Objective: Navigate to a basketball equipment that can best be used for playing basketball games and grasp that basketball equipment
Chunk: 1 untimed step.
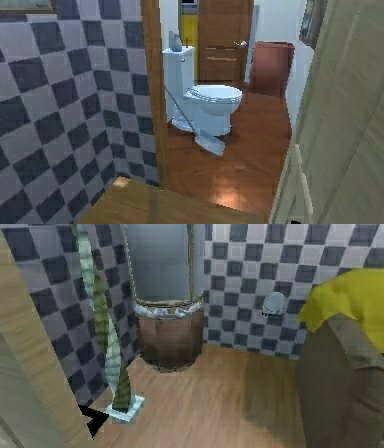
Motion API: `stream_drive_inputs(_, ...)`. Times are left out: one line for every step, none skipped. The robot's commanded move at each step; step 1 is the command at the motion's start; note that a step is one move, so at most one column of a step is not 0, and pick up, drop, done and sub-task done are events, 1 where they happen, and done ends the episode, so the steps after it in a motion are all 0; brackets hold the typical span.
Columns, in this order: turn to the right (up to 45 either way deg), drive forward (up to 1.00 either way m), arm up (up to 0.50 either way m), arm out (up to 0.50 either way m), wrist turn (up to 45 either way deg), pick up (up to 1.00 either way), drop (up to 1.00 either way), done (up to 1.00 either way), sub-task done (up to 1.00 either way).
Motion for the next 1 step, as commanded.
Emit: stream_drive_inputs(0.0,0.20,0.00,0.00,0.0,0.00,0.00,0.00,0.00)
